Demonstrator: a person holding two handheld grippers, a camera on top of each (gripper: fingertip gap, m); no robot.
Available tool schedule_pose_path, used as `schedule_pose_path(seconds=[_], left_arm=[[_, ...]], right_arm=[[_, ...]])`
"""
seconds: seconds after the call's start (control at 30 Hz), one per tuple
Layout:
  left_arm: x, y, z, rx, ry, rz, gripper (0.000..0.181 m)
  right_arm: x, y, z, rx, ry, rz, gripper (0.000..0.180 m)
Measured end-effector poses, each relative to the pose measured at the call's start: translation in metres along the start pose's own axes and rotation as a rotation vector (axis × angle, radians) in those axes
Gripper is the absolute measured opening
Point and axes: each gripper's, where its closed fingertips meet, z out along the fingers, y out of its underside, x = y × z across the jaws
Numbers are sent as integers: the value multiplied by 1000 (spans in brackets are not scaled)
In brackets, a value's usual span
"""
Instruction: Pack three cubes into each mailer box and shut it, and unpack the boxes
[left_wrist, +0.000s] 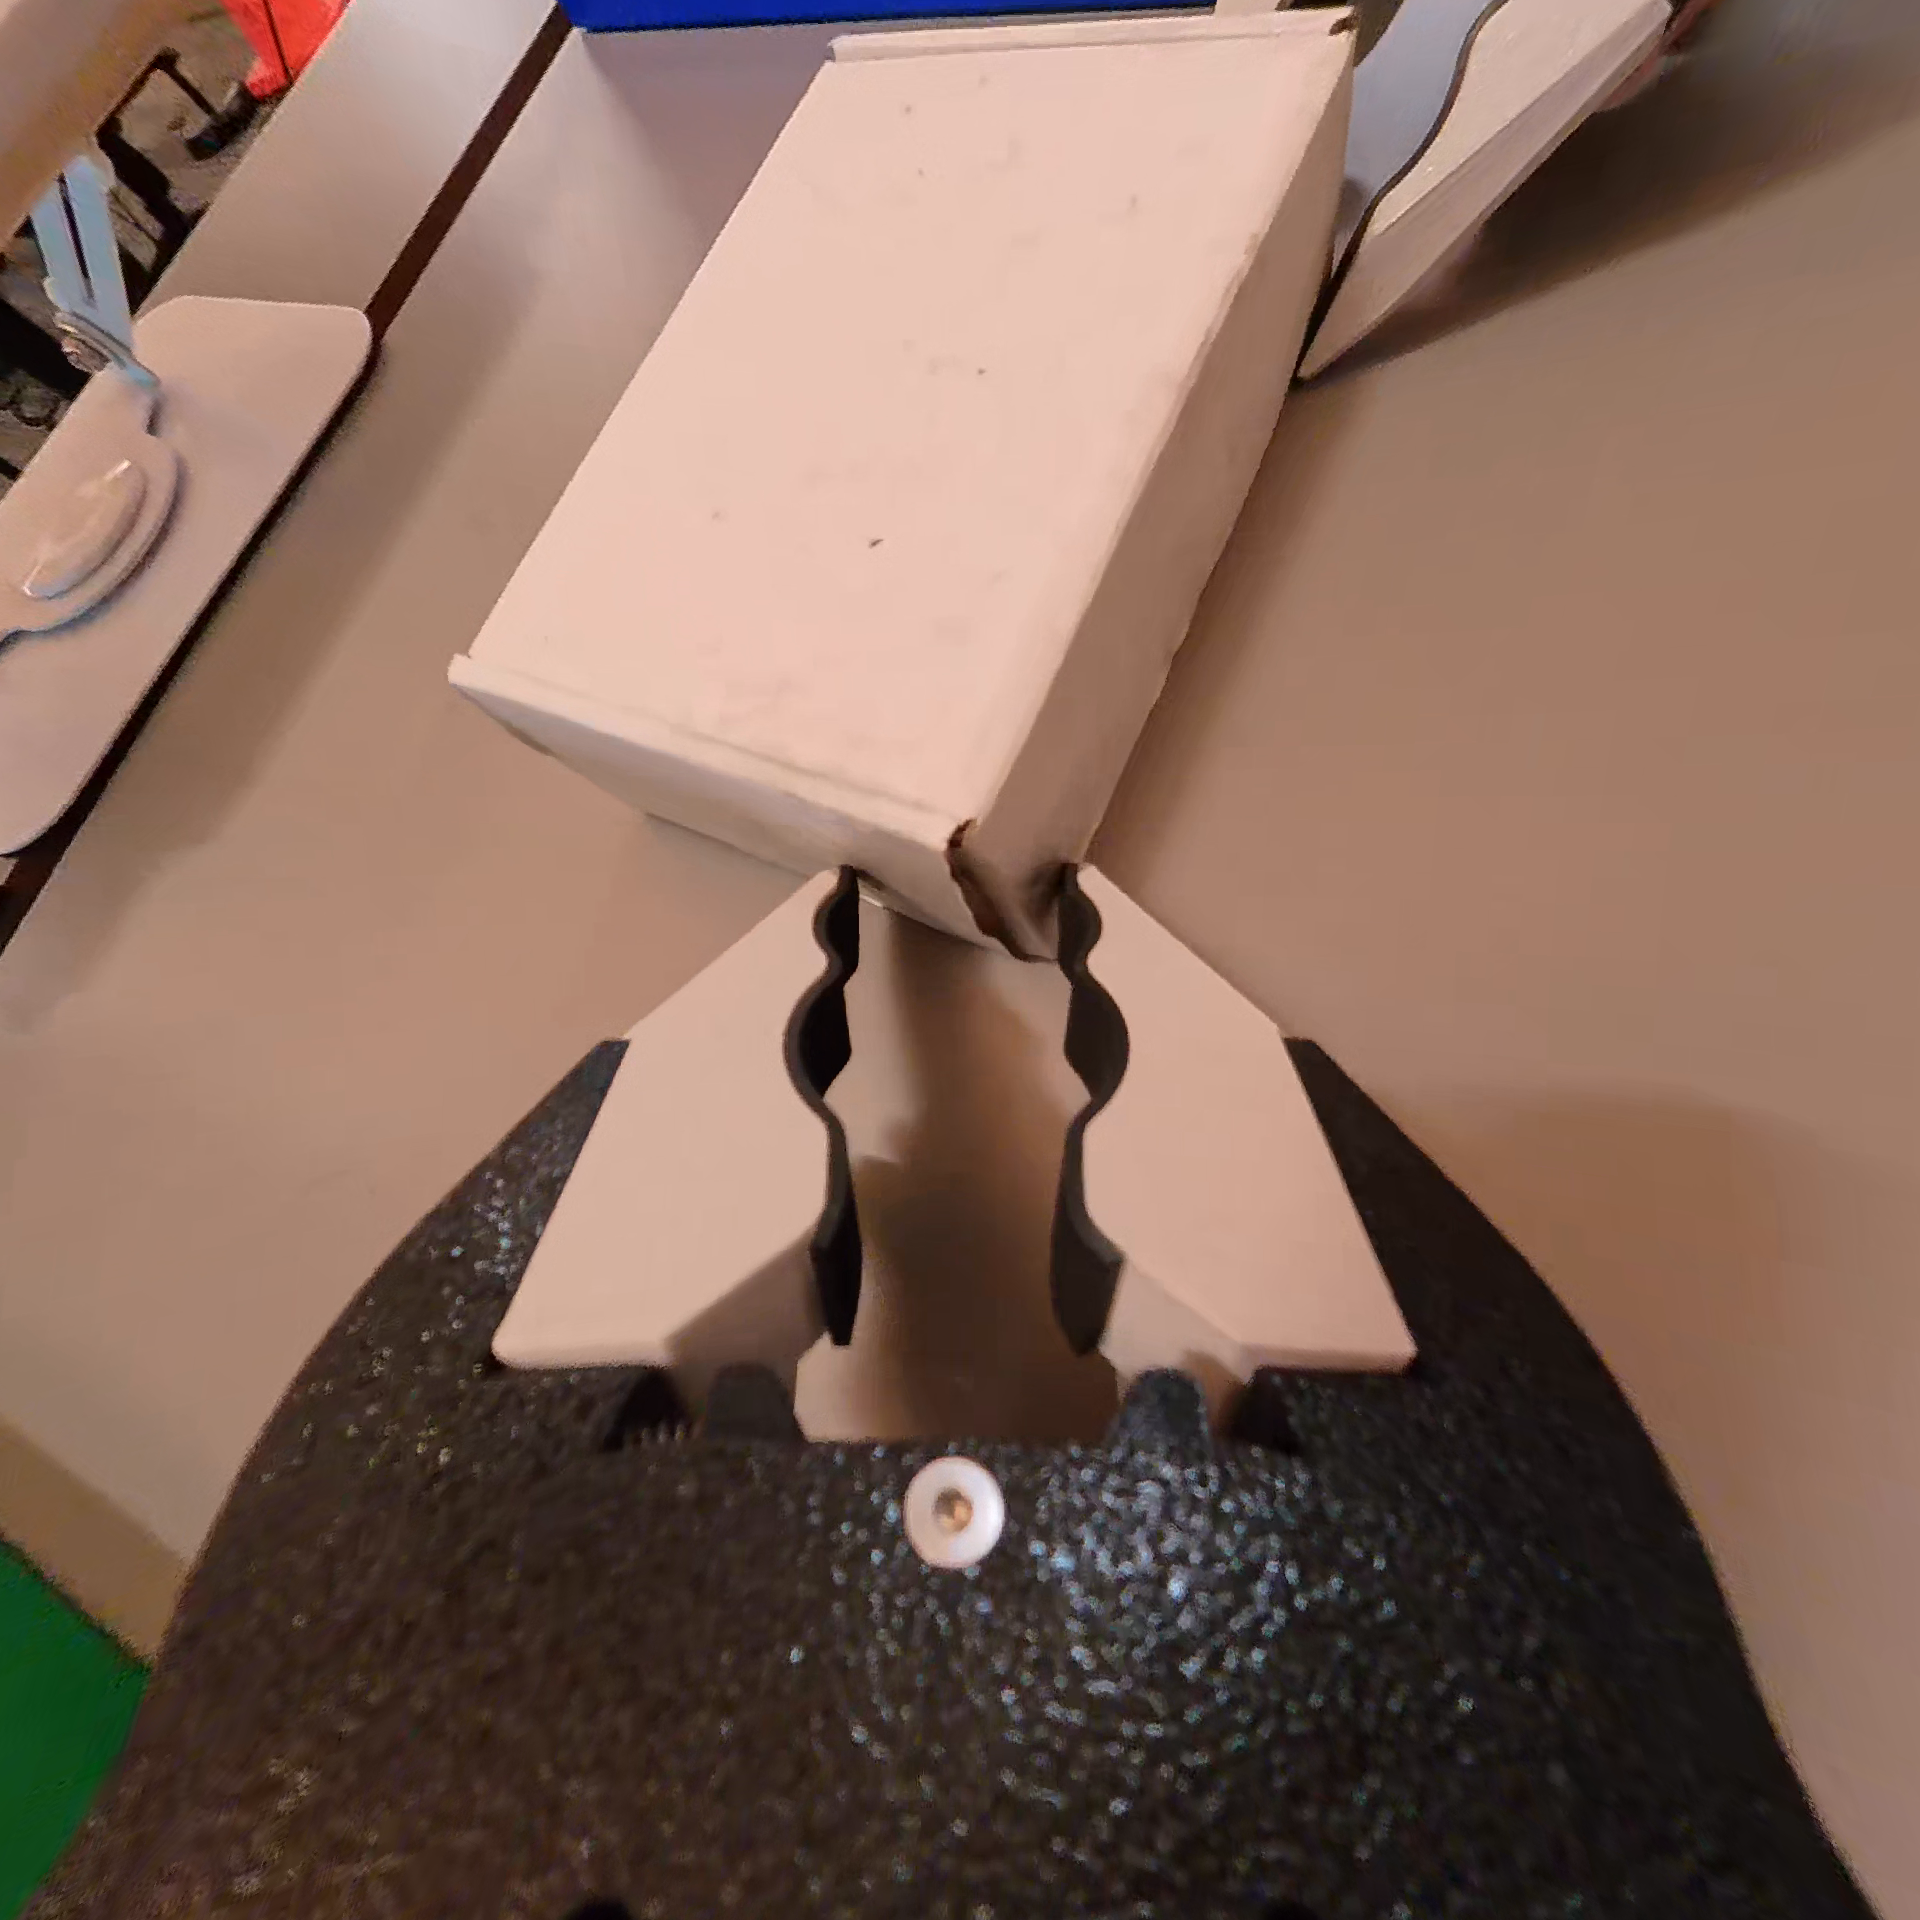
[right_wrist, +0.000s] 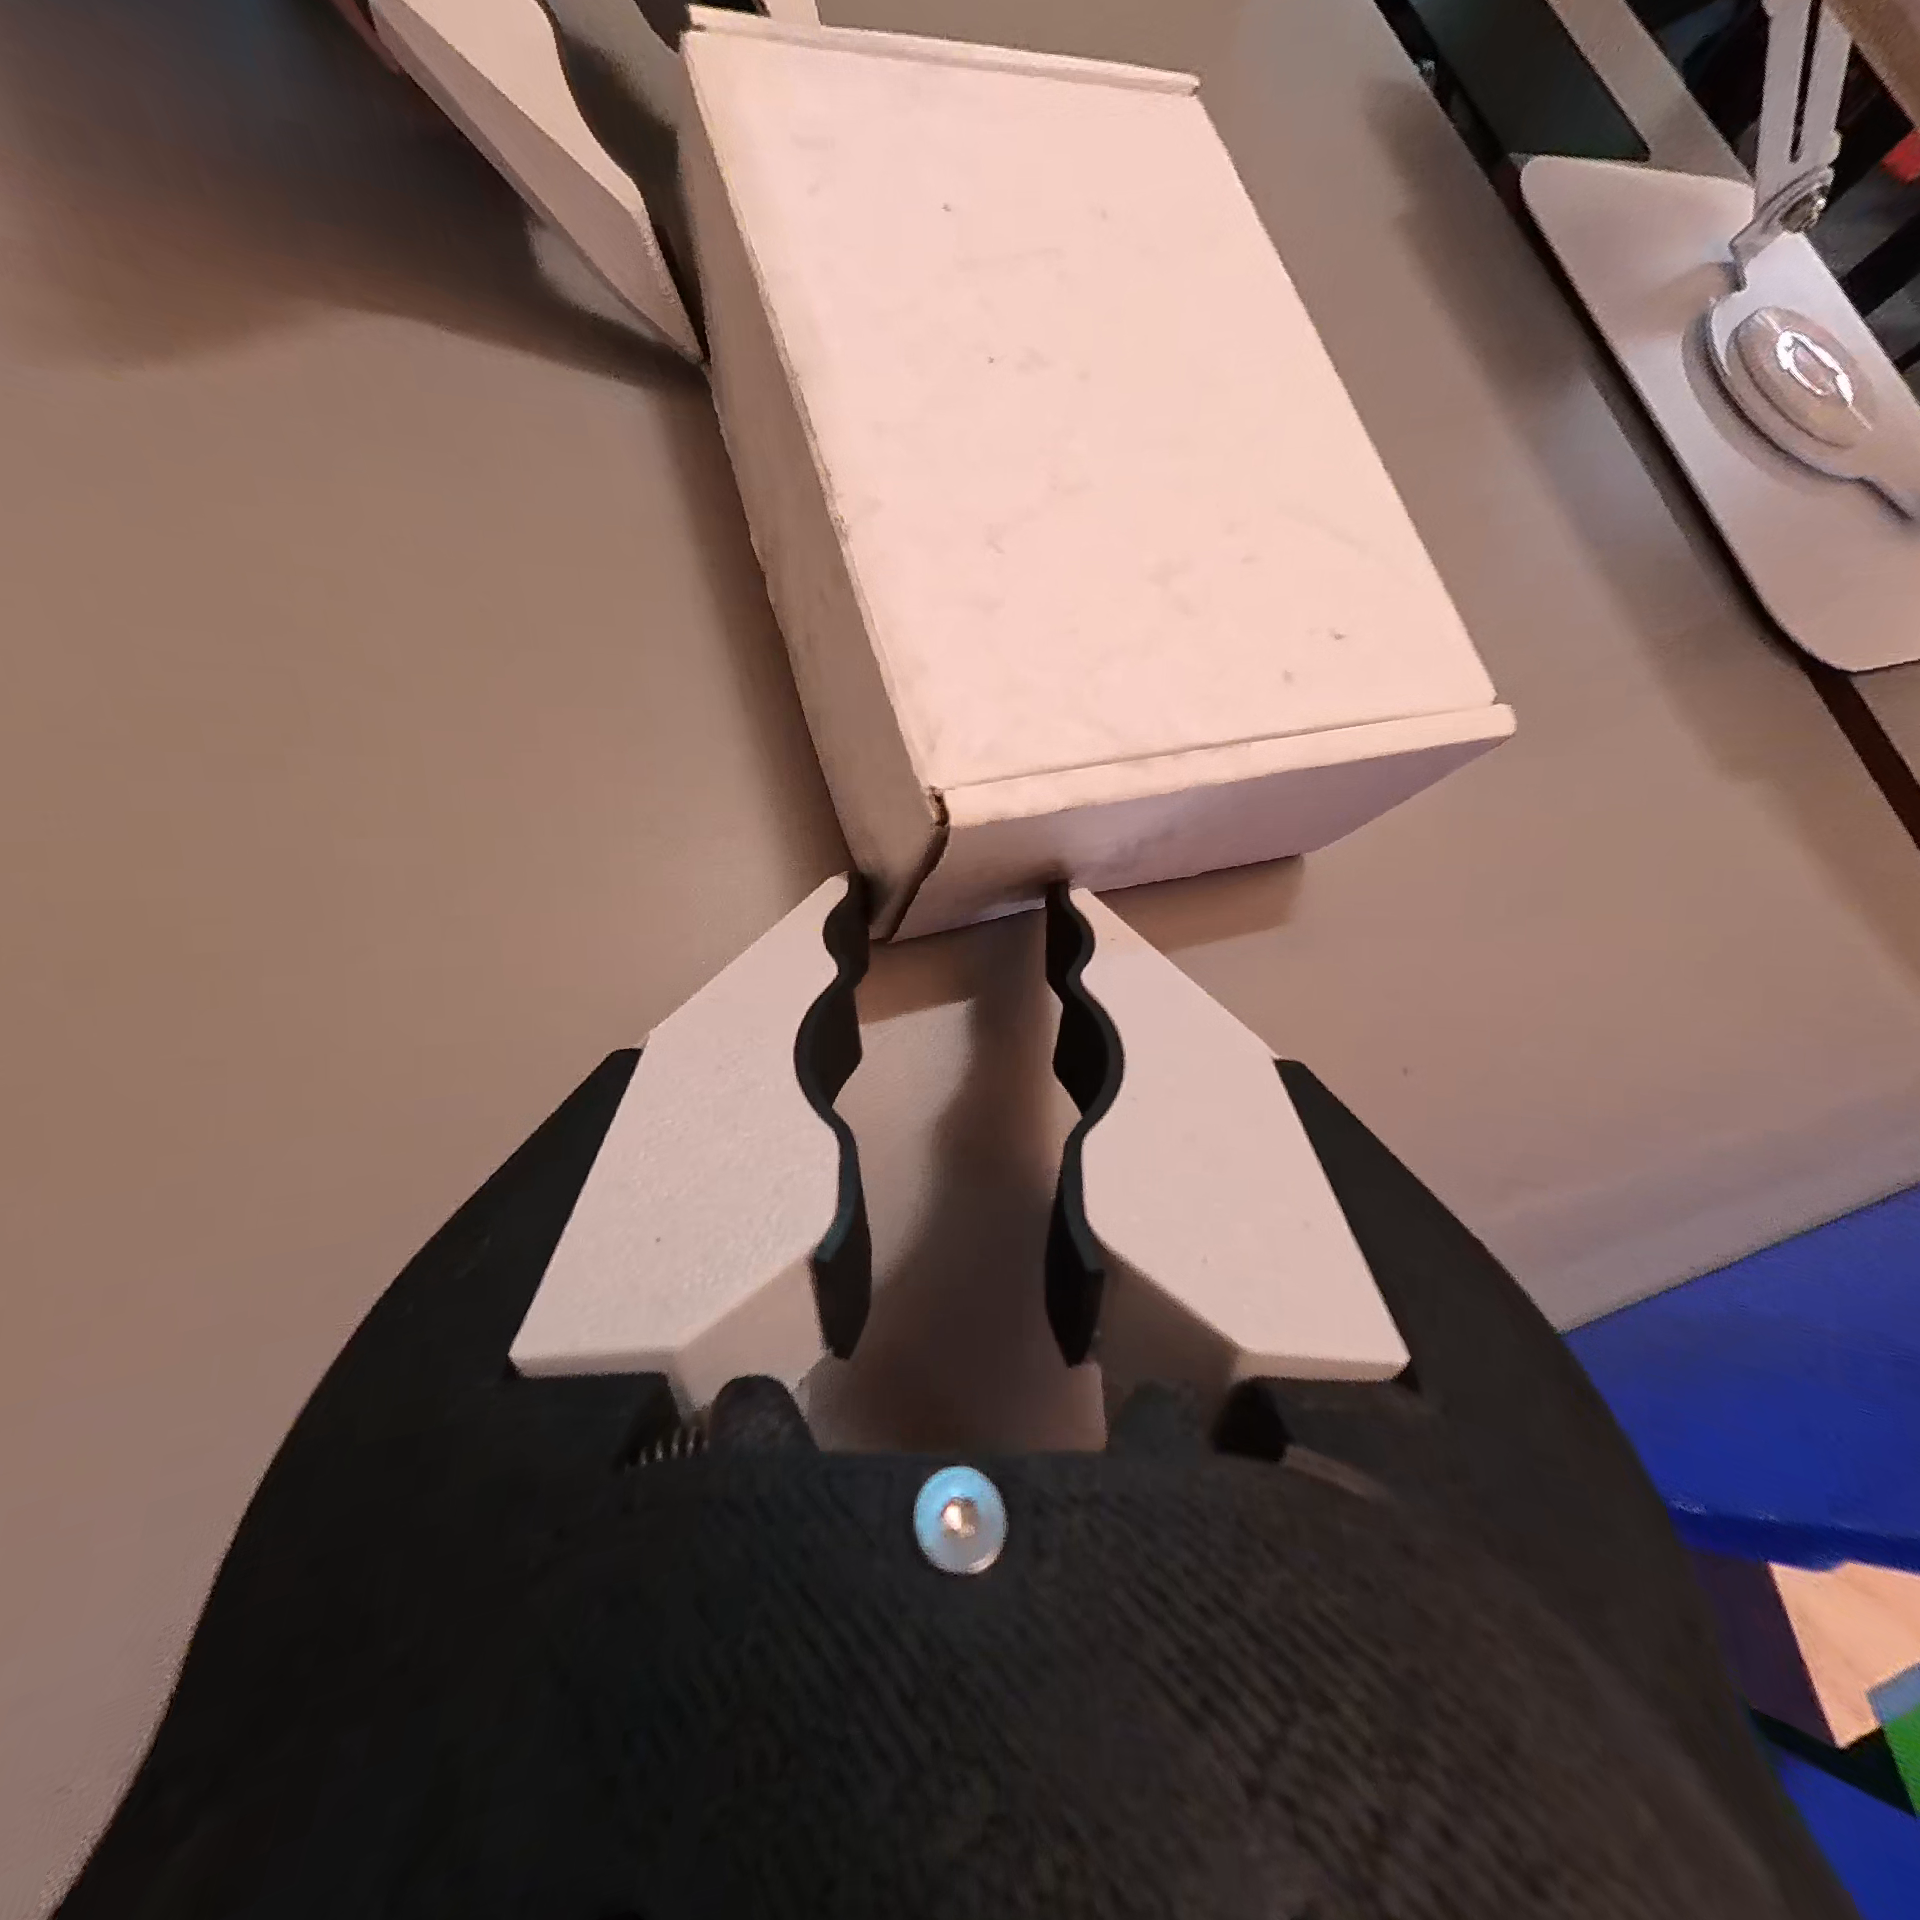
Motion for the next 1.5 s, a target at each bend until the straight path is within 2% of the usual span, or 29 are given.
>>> schedule_pose_path(seconds=[0.03,0.2,0.3,0.4,0.47,0.57,0.63,0.73,0.9,1.1,1.23,1.5], left_arm=[[0,0,0,-2,-5,-1,36],[1,1,-1,-6,-19,-23,36],[6,1,-3,-19,-10,-99,39],[11,8,-14,-34,-69,-107,69],[11,16,-25,-43,-134,-114,74],[21,27,-42,-78,-154,-213,84],[32,32,-52,-104,-138,-310,90],[46,27,-68,-42,-137,-406,99],[72,25,-83,38,-101,-504,103],[83,22,-91,75,-74,-498,104],[84,26,-87,55,-23,-553,104],[82,29,-86,47,1,-602,97]], right_arm=[[0,0,0,-1,6,-2,33],[1,0,0,-6,18,15,33],[1,-1,0,-17,9,61,34],[6,-7,-16,-84,107,38,80],[12,-27,-32,-98,176,6,110],[10,-57,-31,-118,129,-54,126],[11,-65,-17,-156,62,-112,126],[21,-74,6,-218,-19,-148,126],[17,-95,34,-253,-219,-98,125],[4,-78,52,-405,-296,-141,122],[9,-53,61,-519,-287,-235,134],[9,-40,48,-617,-341,-431,132]])
